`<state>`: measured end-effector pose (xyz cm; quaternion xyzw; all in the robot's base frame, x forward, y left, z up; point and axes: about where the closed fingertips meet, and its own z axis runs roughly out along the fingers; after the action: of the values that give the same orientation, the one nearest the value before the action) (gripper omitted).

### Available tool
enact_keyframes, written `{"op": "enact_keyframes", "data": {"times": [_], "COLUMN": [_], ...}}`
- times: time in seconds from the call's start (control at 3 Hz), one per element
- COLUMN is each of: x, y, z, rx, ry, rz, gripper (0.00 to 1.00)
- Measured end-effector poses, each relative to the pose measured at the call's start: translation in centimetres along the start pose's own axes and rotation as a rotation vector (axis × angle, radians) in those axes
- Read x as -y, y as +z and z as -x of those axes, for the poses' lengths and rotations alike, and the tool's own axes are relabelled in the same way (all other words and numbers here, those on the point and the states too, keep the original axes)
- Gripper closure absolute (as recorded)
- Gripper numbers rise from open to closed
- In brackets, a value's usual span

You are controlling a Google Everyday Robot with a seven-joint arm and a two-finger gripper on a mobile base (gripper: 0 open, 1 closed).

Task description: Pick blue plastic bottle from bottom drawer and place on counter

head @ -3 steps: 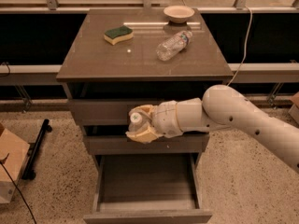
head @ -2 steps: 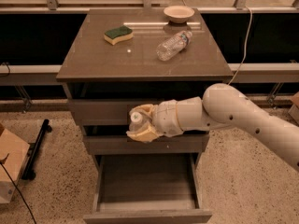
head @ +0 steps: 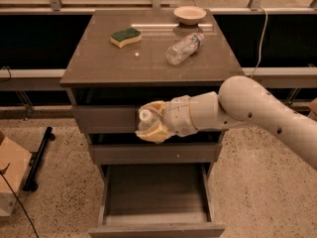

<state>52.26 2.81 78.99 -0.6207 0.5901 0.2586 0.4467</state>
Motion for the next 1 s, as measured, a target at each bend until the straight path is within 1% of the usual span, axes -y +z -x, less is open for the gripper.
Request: {"op": "enact_keyframes", "data": {"times": [0.33, 0.67, 1.0], "x": [1.2, 2.2, 4.1], "y": [-3.0, -5.1, -6.8], "z": [3.4, 7.1, 10.2], "rx": [0.048, 0.065, 0.077], "ry": [-0.077, -0.172, -0.25], "rz": [-0.046, -0.072, -0.134], "gripper": [1.0, 1.0, 1.0]}}
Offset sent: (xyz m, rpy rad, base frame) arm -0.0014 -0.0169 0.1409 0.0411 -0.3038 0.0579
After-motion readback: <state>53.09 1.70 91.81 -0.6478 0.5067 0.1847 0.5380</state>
